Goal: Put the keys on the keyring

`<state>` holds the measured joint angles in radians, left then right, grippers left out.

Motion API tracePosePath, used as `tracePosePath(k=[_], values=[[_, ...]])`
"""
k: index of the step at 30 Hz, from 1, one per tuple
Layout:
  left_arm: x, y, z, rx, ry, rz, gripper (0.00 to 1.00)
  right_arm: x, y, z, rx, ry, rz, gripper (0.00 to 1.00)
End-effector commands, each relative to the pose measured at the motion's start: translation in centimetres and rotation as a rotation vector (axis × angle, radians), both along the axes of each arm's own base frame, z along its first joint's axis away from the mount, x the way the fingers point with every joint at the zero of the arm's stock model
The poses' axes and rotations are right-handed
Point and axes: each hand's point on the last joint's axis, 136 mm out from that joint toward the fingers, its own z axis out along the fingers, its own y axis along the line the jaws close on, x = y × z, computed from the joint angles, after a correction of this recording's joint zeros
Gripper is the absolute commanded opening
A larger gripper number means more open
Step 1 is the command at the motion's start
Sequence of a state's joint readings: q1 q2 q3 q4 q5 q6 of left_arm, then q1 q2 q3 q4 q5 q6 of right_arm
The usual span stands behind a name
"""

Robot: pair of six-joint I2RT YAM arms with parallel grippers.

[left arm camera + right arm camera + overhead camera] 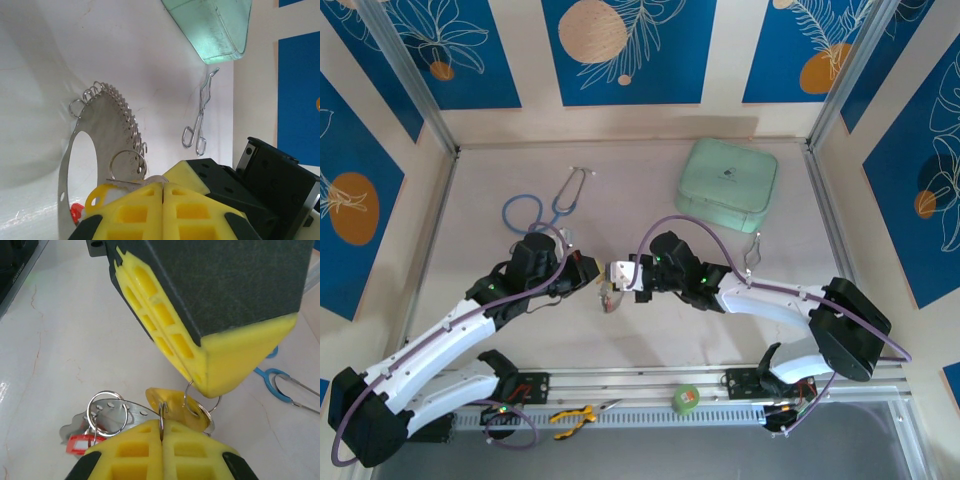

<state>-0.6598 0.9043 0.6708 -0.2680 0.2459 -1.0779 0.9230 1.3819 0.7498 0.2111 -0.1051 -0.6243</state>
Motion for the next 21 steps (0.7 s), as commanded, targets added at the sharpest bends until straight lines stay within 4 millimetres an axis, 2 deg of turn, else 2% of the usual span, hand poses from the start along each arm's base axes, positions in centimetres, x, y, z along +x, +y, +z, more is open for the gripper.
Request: tracePosePath(k=[1,21], values=[[-0.1,-0.4,1.7,-0.008,-0.05,-0.026,0.0,-0.6,0.2,1.3,0.031,-0.01,0.029,0.0],[-0.7,-1.0,1.1,0.016,-0.061,-0.09,0.0,0.6,0.7,2.9,0.092,0.014,0.008,0.0]])
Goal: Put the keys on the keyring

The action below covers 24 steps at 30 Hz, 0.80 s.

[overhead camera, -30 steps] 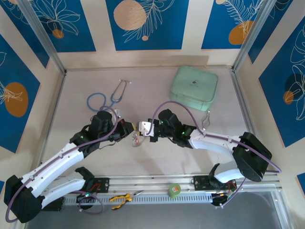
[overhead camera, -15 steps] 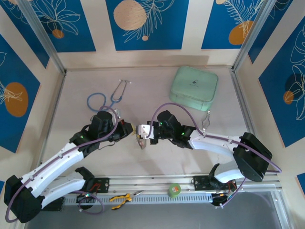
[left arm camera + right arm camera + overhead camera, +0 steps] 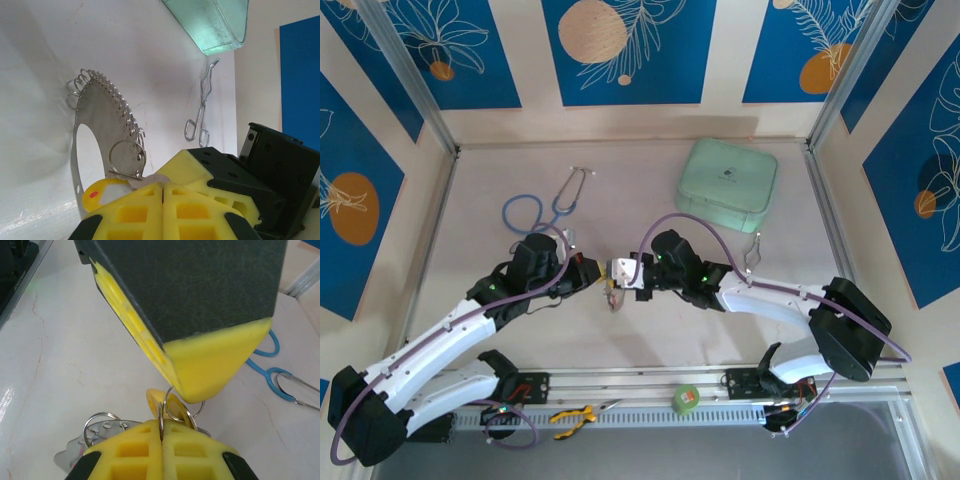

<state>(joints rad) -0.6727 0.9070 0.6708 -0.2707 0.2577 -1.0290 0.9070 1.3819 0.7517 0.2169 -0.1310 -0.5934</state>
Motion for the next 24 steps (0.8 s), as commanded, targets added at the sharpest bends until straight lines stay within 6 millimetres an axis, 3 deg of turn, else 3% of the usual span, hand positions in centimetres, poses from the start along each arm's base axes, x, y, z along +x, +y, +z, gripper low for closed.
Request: tracePosePath(k=[1,24], values=[[-0.2,-0.6,1.1,-0.002,-0.034,-0.042,0.0,0.3,0.8,2.7,0.074,-0.018,0.016,0.0],[-0.3,0.2,0.1,0.077,-0.029,-0.037,0.0,0.3,0.5,3.1,0.088,-0.031,0.011,0.0]])
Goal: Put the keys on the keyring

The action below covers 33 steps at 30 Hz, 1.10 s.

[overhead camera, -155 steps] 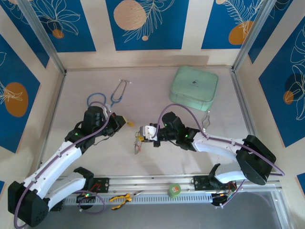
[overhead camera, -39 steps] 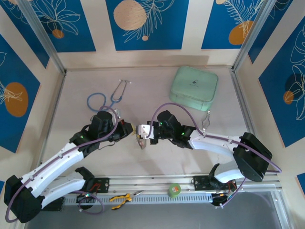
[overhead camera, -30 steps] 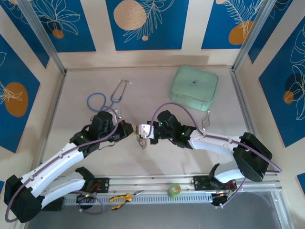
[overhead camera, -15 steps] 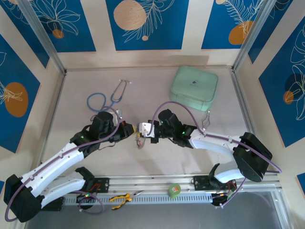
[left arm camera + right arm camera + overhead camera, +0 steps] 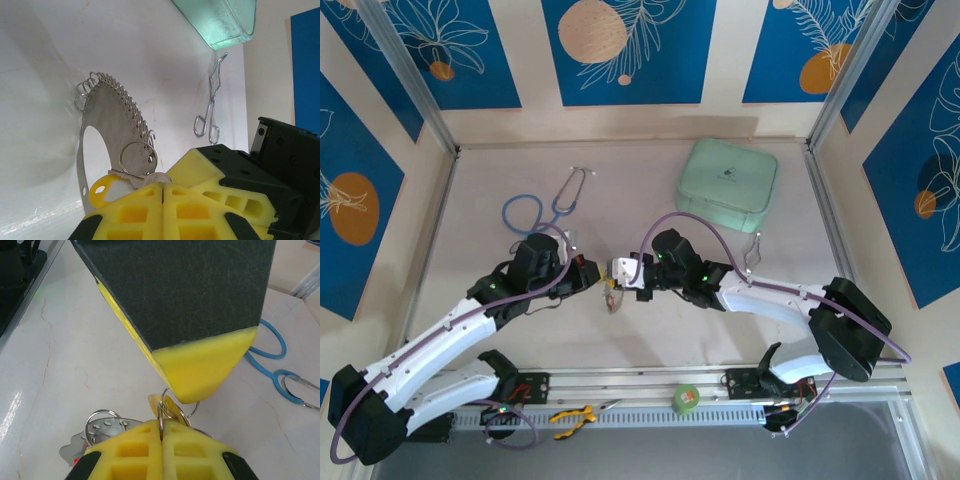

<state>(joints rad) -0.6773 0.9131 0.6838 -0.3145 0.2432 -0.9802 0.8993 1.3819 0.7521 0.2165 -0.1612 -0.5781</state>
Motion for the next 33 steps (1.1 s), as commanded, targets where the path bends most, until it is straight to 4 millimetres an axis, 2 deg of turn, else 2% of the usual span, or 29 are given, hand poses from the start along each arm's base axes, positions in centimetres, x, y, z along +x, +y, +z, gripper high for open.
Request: tracePosePath(k=[1,9,13,19,22,25,27,29,31,33], values=[[-0.1,0.0,0.5,0.031,-0.015,-0.015,0.0,0.5,0.5,3.1,0.079,-0.054,-0.004,0.0],[0.0,0.3,0.4,0.041,-0.019,-0.001,0.0,0.6,0.4,3.4,0.092,-0.067,-0.017,0.0],[0.0,0.4,0.7,0.038,-0.034,0.0,0.22,0.8,0.3,3.3,0.095,-0.065,-0.028,0.0],[0.2,2.5,1.4,0.121,-0.119,0.038,0.45,0.9,0.0,3.2,0.105,-0.052,-0.034,0.0],[0.6,4.4,2.2,0.263,-0.259,0.017,0.48,0.8,-0.3,3.2,0.115,-0.031,-0.022,0.0],[1.1,5.1,3.4,0.417,-0.482,-0.101,0.45,0.3,-0.7,3.1,0.12,0.0,0.009,0.0],[1.3,4.6,4.3,0.496,-0.666,-0.225,0.43,0.0,-0.9,3.0,0.118,0.021,0.032,0.0],[0.6,3.2,4.9,0.53,-0.872,-0.389,0.42,-0.3,-1.2,3.0,0.114,0.036,0.056,0.0],[-0.5,2.0,4.8,0.542,-1.046,-0.535,0.4,-0.8,-1.4,3.0,0.107,0.046,0.082,0.0],[-1.2,1.1,4.3,0.554,-1.131,-0.64,0.38,-1.1,-1.6,2.9,0.095,0.052,0.102,0.0]])
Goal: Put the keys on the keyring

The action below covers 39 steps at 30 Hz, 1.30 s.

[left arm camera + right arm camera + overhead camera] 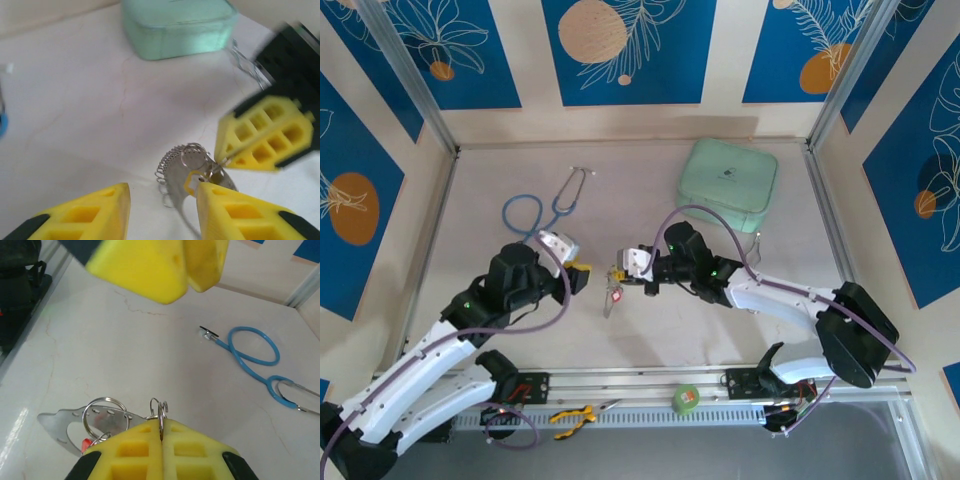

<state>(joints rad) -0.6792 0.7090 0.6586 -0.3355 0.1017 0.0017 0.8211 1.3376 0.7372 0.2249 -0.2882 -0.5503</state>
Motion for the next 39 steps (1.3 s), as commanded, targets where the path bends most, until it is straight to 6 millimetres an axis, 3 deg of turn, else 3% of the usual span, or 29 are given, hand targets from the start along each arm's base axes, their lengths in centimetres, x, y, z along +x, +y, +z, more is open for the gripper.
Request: tracePosePath(k=[1,6,9,15,25,33,39], values=[[-1.4,-2.3,0.1,0.16,-0.281,-0.316,0.36,-1.6,-0.3,1.2,0.022,0.008,0.086,0.0],[-3.0,-4.4,-1.3,0.15,-0.29,-0.506,0.26,-1.7,-0.5,1.2,0.014,0.011,0.1,0.0],[-3.0,-5.0,-1.5,0.131,-0.316,-0.529,0.23,-1.8,-0.6,1.1,0.013,0.014,0.102,0.0],[-3.7,-5.0,-3.4,0.159,-0.307,-0.585,0.29,-1.8,-0.8,1.6,0.03,0.008,0.095,0.0],[-2.5,-4.8,-4.4,0.181,-0.329,-0.524,0.21,-2.0,-0.6,1.9,0.05,0.024,0.098,0.0],[-1.7,-4.6,-4.4,0.189,-0.343,-0.477,0.21,-2.0,-0.6,1.8,0.048,0.027,0.096,0.0],[-2.0,-4.9,-4.4,0.173,-0.333,-0.498,0.01,-2.0,-0.4,1.9,0.053,0.024,0.097,0.0]])
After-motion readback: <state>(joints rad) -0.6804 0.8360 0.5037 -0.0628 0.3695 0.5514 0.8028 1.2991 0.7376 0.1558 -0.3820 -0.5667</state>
